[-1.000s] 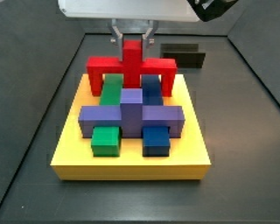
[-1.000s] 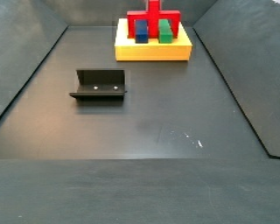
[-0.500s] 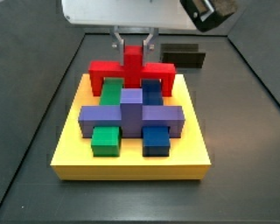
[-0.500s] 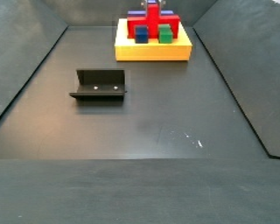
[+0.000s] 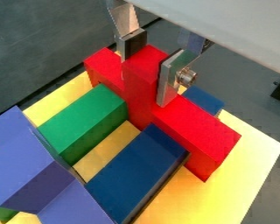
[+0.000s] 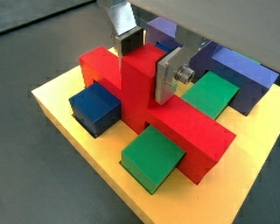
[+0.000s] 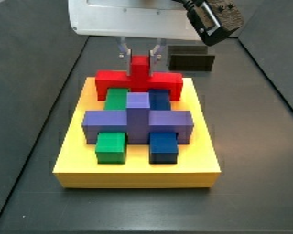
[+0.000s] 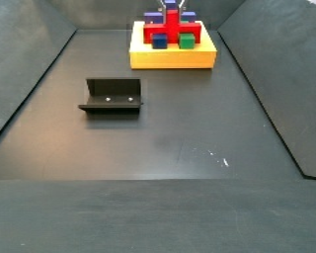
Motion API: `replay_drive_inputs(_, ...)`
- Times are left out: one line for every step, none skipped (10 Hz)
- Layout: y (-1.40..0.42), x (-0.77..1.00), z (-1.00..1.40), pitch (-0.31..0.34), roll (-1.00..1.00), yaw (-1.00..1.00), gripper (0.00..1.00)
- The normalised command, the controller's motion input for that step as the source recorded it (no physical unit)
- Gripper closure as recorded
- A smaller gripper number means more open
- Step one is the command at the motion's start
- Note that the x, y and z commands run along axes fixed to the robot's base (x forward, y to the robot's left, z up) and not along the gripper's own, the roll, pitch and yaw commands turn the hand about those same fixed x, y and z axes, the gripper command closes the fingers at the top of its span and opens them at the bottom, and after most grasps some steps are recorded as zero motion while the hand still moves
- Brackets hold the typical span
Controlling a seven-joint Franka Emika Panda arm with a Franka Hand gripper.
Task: Pick up the red object. Move up. Move to above the board. Insert the red object.
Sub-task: Insert the red object.
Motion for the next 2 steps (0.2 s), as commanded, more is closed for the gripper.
replay_drive_inputs(0.05, 0.00, -0.13, -0.066, -0.09, 0.00, 1.00)
replay_drive_inputs(0.00, 0.00, 0.00, 0.000, 0.00, 0.00, 1.00)
